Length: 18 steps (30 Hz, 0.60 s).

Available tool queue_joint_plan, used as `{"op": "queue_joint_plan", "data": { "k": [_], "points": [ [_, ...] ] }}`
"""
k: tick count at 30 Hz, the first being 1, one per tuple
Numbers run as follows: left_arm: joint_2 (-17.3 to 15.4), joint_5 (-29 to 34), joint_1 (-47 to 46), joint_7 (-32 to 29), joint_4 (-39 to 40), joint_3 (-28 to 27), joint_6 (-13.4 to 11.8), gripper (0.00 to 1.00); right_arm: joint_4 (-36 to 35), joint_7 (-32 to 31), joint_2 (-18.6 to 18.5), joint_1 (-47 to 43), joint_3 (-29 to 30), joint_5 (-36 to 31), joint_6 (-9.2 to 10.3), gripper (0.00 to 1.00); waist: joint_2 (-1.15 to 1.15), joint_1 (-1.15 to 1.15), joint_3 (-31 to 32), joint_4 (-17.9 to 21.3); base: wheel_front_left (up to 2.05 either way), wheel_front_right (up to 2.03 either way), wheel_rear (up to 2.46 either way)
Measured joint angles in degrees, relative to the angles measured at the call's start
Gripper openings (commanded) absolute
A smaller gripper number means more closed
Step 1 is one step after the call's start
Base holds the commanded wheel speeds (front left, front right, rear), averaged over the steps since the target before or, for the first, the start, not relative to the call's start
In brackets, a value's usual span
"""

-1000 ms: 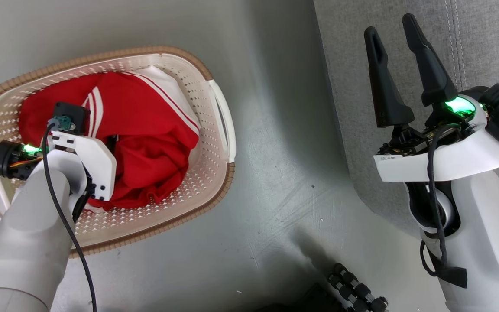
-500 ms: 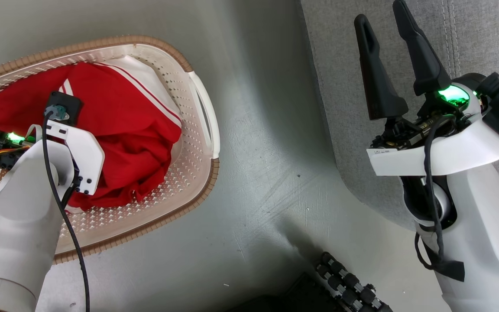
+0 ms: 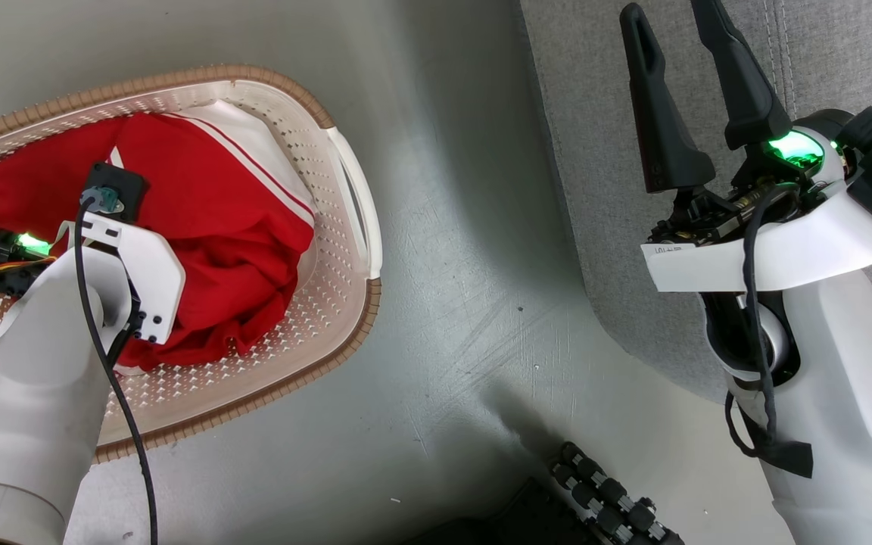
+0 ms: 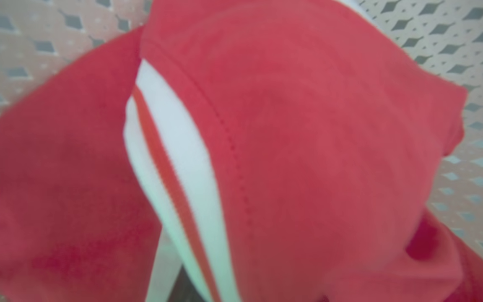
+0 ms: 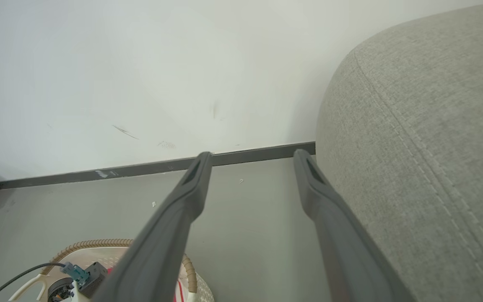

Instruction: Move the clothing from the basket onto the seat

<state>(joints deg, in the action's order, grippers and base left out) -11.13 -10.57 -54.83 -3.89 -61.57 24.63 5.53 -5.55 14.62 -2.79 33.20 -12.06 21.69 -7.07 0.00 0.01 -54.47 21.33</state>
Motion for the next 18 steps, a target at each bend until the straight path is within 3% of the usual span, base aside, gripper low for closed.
{"op": "queue_joint_plan", "data": {
  "k": [18],
  "points": [
    [0.13, -0.35, -1.15, 6.09, -0.38, 1.44, 1.24, 0.00, -0.02, 0.00, 0.00, 1.23, 0.38, 0.03, 0.00, 1.00, 0.00, 0.00, 1.77, -0.35, 0.00, 0.00, 0.00]
  ]
}}
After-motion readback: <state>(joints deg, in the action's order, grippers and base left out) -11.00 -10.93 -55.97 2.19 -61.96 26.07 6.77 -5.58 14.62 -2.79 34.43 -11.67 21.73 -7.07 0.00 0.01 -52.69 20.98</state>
